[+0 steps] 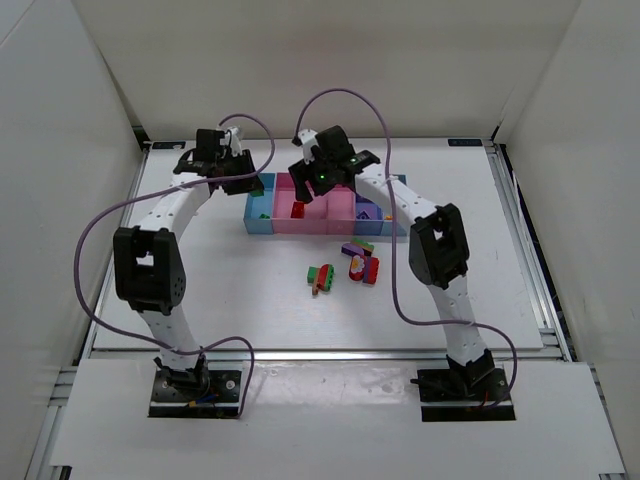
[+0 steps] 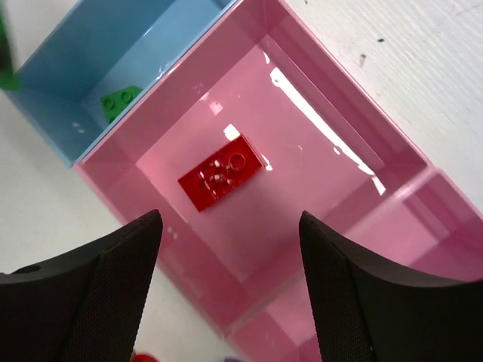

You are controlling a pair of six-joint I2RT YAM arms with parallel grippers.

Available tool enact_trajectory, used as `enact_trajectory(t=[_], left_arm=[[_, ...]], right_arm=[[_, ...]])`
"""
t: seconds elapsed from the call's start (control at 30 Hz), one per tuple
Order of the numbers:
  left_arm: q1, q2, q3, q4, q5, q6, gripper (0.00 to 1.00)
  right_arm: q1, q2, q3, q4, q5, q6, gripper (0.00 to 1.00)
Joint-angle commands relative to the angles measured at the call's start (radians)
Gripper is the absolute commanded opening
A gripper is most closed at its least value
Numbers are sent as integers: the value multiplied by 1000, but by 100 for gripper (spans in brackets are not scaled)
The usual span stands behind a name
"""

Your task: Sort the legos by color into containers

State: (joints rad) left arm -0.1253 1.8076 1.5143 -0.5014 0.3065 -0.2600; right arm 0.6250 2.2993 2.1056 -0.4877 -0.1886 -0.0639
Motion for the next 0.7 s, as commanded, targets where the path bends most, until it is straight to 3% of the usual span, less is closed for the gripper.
enact_trajectory(t=[0.0, 0.13, 0.23, 0.27, 0.43, 0.53, 0.67], left_arm=[[-8, 15, 40, -9, -35, 2, 10], [-25, 48, 59, -18, -64, 19, 24], [-28, 79, 73, -22, -75, 19, 40], [-30, 88, 76, -22, -87, 19, 50], [-36, 102, 92, -16, -87, 38, 72], [-36, 64, 74, 33, -29, 47, 83], [-39, -22, 60, 92, 69, -17, 83]], right_arm=[[-24, -163, -35, 29, 11, -34, 77], [-47, -268, -122, 14, 17, -88, 79], [-73, -325, -183, 5, 11, -111, 80], [-80, -337, -199, 5, 11, -116, 80], [-116, -409, -278, -2, 17, -163, 80], [-117, -445, -318, -5, 50, -217, 80], [-123, -507, -376, -11, 93, -264, 81]])
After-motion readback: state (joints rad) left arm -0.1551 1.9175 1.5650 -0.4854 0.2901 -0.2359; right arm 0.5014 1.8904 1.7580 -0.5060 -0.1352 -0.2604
